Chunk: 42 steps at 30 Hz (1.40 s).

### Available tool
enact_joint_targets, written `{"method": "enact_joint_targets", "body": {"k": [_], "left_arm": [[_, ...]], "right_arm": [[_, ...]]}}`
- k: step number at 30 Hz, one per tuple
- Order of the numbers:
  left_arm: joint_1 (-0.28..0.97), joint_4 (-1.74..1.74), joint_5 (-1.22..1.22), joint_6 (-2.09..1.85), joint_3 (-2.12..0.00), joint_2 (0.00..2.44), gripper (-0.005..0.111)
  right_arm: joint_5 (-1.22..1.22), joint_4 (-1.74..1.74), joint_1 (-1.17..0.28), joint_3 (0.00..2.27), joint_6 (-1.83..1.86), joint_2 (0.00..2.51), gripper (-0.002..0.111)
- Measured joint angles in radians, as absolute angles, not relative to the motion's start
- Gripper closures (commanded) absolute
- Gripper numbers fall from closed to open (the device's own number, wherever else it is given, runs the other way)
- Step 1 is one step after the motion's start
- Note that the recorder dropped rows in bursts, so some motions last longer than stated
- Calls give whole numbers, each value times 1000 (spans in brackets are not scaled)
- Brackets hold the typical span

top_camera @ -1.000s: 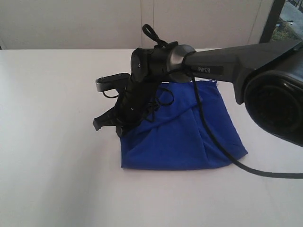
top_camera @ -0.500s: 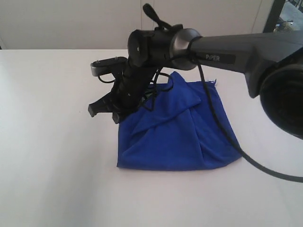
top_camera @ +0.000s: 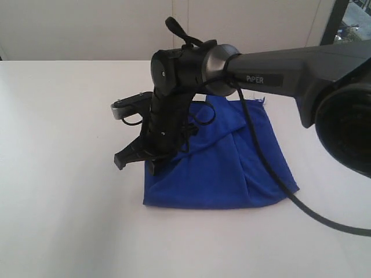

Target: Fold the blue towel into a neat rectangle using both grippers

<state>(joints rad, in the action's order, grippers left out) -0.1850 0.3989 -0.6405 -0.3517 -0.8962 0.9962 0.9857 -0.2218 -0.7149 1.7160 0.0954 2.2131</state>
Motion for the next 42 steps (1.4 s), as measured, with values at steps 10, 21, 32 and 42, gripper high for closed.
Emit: {"method": "enact_joint_targets", "body": {"k": [10,21,32,42], "left_arm": [[-185,399,-641,-352,-896,996,107],[-185,399,-641,-352,-896,996,107],[-185,399,-641,-352,-896,996,107],[-185,399,-641,-352,-896,996,107]], "right_arm": [[980,-237,-726,1697,95,2252,108],[946,-296,-728,1697,95,2257,108],[917,-317,-733,1697,69,2259,108],[874,-308,-678,1686,48,2081,108]]}}
